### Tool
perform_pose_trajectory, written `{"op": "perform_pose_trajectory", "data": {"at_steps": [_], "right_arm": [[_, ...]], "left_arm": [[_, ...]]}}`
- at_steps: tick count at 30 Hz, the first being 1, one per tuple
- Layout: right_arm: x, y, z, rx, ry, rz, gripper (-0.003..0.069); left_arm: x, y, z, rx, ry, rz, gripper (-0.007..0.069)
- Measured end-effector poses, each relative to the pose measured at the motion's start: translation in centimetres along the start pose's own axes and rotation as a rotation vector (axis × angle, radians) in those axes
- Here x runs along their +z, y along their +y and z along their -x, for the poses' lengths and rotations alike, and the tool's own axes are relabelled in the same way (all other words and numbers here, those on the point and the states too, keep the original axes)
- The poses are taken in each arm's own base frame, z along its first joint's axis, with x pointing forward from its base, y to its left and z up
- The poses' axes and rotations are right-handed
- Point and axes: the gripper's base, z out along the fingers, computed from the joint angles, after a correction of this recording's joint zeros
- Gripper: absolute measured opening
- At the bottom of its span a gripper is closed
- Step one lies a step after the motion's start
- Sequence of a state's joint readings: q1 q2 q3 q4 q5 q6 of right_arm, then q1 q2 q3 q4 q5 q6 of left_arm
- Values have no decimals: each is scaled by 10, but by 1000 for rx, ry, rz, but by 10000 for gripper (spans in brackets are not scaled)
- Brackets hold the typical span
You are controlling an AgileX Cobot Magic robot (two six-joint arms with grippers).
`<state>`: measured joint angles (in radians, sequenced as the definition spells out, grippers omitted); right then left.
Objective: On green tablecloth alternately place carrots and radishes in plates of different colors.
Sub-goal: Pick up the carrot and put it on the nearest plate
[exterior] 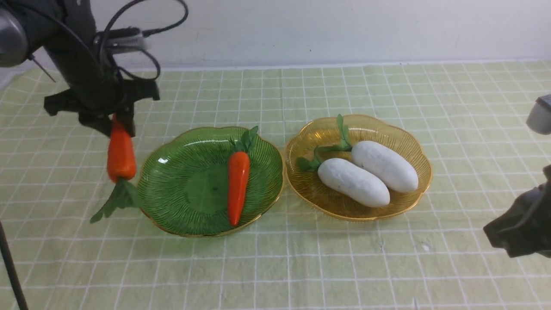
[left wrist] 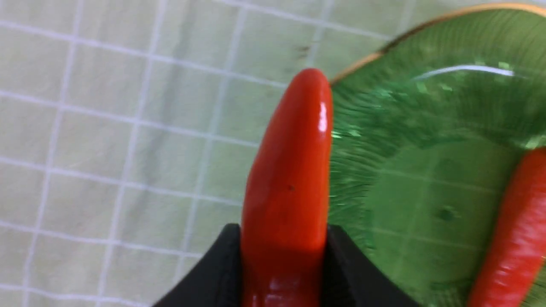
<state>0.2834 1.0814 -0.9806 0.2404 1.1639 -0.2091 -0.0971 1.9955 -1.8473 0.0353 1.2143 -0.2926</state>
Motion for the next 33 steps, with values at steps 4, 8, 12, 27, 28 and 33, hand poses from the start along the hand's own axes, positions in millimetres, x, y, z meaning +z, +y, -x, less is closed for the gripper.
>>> {"op": "perform_pose_trajectory", "data": {"at_steps": [4, 8, 12, 27, 28, 33], "right_arm": [[0, 0, 0, 0, -3, -1, 3], [-1, 0, 1, -3, -17, -4, 3], [-19, 2, -7, -1, -73, -31, 3], [-139, 17, -134, -8, -883, -306, 3], [-137, 18, -140, -29, -963, -305, 3], [-100, 19, -144, -84, -1102, -236, 3]], "left_arm": [[5, -37, -4, 87, -53, -45, 193], [30, -76, -9, 178, -90, -78, 221], [53, -90, -16, 213, -44, -64, 356], [59, -86, -23, 309, 34, -28, 344], [58, -86, -23, 309, 37, -26, 318], [58, -86, -23, 316, 42, -25, 97]]}}
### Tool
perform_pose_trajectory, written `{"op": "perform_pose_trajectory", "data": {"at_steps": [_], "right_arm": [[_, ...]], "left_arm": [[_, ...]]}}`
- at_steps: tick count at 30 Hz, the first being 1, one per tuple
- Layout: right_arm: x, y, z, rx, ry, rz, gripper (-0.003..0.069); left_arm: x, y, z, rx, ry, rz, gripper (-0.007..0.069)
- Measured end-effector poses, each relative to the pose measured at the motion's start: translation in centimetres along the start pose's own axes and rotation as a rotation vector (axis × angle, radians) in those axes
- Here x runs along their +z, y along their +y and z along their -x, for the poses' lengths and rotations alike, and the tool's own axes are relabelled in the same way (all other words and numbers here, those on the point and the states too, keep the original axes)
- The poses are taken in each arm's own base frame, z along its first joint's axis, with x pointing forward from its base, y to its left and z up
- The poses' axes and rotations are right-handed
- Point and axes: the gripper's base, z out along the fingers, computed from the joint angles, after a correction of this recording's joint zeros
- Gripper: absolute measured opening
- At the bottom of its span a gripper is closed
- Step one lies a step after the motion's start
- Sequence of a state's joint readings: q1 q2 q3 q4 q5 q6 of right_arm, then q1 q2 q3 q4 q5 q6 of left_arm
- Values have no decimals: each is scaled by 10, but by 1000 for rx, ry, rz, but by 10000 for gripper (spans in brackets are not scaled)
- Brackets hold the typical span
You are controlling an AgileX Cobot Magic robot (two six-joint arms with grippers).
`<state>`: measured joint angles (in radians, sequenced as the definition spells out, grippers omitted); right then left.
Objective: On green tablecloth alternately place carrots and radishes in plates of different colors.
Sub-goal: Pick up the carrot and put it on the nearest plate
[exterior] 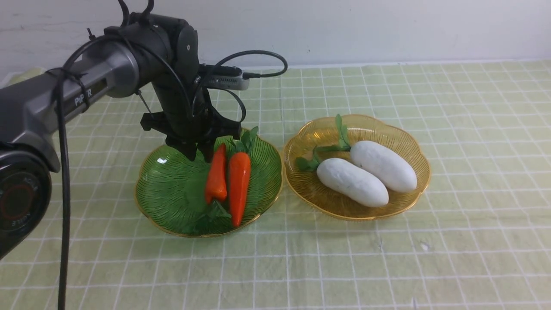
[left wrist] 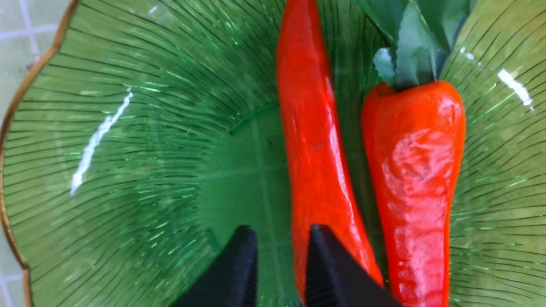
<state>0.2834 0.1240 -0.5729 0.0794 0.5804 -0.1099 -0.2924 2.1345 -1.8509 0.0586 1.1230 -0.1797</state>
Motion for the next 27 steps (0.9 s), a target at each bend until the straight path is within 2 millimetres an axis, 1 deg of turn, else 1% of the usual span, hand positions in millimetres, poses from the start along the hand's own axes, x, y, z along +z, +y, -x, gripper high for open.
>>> {"op": "perform_pose_trajectory", "data": {"at_steps": [1, 3, 8, 14, 27], "right_arm": [[3, 1, -5, -2, 5, 6, 3], [8, 2, -13, 7, 16, 20, 3], [11, 3, -19, 7, 14, 26, 3], [14, 3, -26, 10, 34, 28, 3], [15, 4, -31, 10, 66, 32, 3]], "left_arm": [[0, 0, 0, 0, 1, 0, 59], [0, 0, 0, 7, 2, 0, 23], [0, 0, -1, 27, 7, 2, -8], [0, 1, -3, 34, 28, 7, -8], [0, 1, -2, 38, 27, 14, -8]]}}
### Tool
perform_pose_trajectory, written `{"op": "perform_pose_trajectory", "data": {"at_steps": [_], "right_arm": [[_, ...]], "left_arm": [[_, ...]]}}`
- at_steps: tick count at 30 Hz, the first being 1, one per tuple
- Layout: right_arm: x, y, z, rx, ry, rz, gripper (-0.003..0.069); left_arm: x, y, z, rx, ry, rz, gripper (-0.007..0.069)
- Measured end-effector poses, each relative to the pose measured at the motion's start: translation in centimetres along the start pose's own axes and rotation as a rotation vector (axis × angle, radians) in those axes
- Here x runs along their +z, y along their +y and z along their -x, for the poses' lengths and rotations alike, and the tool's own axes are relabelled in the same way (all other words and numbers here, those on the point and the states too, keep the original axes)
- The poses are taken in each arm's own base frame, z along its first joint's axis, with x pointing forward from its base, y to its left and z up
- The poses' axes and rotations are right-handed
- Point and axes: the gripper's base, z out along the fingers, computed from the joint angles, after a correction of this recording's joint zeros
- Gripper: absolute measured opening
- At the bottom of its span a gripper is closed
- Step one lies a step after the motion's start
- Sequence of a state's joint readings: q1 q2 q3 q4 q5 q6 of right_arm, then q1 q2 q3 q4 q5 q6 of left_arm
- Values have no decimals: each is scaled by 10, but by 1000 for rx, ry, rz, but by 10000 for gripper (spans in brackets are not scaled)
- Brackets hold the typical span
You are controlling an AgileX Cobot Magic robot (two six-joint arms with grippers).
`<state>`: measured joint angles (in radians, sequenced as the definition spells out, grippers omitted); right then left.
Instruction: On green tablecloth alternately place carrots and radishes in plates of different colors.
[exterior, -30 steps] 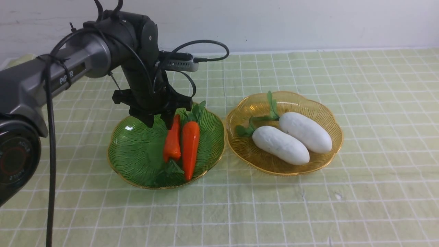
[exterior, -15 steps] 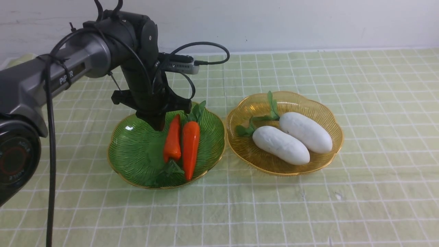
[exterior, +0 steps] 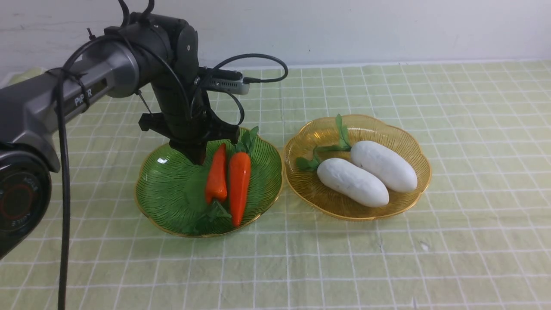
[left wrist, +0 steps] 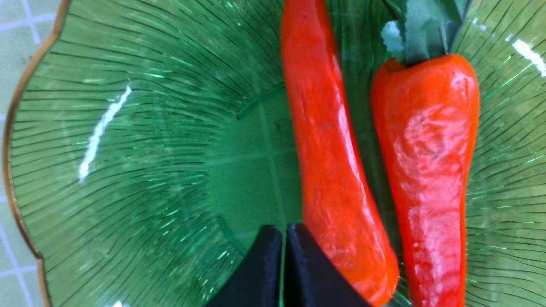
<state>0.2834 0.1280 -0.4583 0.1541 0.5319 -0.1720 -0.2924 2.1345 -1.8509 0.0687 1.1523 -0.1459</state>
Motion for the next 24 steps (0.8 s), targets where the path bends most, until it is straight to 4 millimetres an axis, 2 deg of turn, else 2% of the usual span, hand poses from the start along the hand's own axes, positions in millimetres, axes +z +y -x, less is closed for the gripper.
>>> {"op": "perform_pose_trajectory", "data": {"at_steps": [4, 7, 9, 10, 11, 13, 14, 16, 17, 18, 19, 21, 24], "right_arm": [[1, 0, -7, 1, -7, -3, 3], [4, 0, -23, 5, -31, -22, 3], [8, -2, -42, 9, -28, -61, 3], [8, -2, -44, 9, -29, -66, 3], [10, -3, -60, 12, -4, -101, 3], [11, -4, -71, 14, 14, -125, 3], [14, -5, -92, 22, 64, -169, 3], [16, -6, -102, 26, 96, -190, 3], [18, -8, -123, 34, 158, -225, 3], [18, -8, -125, 36, 165, -227, 3], [19, -9, -136, 39, 209, -243, 3], [19, -9, -137, 37, 213, -249, 3], [19, -10, -137, 26, 211, -255, 3]], "left_arm": [[0, 1, 0, 3, -1, 6, -8], [0, 1, 0, 4, -1, 8, -8], [-1, 1, 0, 6, -3, 14, -8], [-1, 1, 0, 6, -2, 14, -8], [-3, 2, 0, 8, -4, 19, -8], [-8, 3, -1, 9, -8, 24, -8], [-17, 4, -2, 9, -14, 26, -8], [-24, 4, -3, 10, -22, 26, -8], [-42, 6, -6, 23, -40, 27, -8], [-44, 6, -6, 25, -43, 27, -8], [-62, 8, -10, 45, -68, 26, -8], [-71, 9, -11, 55, -82, 25, -8], [-114, 13, -20, 92, -174, 23, -8]]}}
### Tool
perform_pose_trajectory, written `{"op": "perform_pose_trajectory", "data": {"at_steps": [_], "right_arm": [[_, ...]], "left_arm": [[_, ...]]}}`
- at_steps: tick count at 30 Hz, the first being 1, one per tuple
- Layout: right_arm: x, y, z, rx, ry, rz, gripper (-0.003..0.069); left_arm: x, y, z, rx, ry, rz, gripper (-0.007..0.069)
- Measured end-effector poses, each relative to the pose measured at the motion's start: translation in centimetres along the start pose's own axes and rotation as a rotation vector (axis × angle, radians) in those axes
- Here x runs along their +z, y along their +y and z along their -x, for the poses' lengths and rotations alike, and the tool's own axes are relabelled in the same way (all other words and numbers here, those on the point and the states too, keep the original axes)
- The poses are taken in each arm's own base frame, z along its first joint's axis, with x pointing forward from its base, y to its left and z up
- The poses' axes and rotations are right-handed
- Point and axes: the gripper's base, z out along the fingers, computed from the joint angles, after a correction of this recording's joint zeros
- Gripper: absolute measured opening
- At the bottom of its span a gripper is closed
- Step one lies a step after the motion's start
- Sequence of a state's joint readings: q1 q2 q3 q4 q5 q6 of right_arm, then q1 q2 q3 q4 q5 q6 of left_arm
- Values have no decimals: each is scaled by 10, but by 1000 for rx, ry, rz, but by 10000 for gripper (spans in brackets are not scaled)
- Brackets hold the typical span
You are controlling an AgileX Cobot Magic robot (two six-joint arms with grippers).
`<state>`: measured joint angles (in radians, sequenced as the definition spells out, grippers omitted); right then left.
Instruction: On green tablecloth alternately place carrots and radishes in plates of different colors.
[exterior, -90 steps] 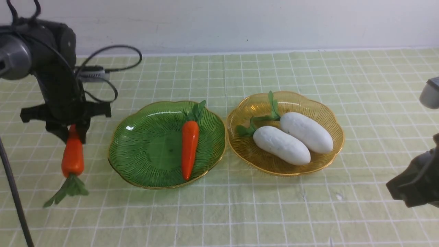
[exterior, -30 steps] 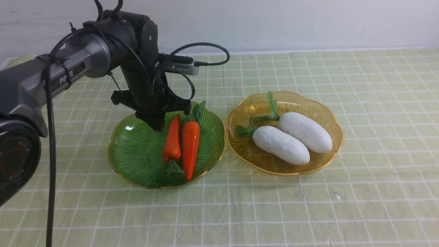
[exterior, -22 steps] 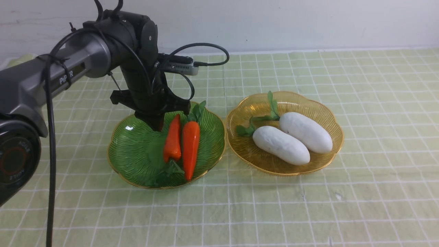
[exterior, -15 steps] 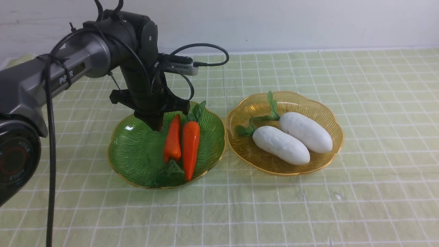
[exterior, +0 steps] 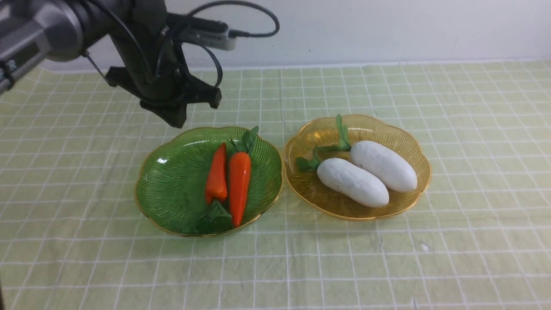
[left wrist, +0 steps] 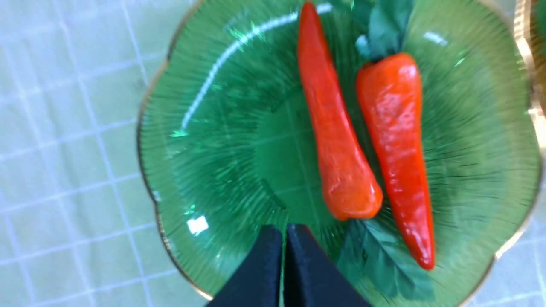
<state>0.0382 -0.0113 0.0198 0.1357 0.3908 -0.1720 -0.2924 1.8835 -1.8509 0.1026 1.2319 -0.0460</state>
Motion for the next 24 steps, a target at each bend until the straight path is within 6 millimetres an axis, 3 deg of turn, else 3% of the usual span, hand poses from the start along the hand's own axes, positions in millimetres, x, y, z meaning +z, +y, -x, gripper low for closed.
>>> {"op": "perform_pose_trajectory", "data": {"at_steps": [5, 11, 12, 16, 17, 21, 22, 24], "right_arm": [[0, 0, 0, -15, -1, -5, 3], [0, -1, 0, -22, -1, -8, 3], [0, -1, 0, -22, -1, -8, 3], [0, -1, 0, -22, -1, -8, 3], [0, -1, 0, -22, -1, -8, 3], [0, -1, 0, -22, -1, -8, 3], [0, -1, 0, -22, -1, -8, 3], [0, -1, 0, -23, -1, -8, 3]], "left_arm": [[-44, 4, -6, 14, -93, -6, -8], [-123, 8, -34, 16, -249, -45, -8], [-125, 8, -35, 17, -252, -47, -8], [-146, 7, -79, 24, -251, -89, -8], [-147, 6, -81, 23, -250, -95, -8], [-155, -5, -147, 71, -218, -232, -8], [-155, -5, -147, 76, -218, -231, -8], [-154, -9, -177, 103, -231, -278, -8]]}}
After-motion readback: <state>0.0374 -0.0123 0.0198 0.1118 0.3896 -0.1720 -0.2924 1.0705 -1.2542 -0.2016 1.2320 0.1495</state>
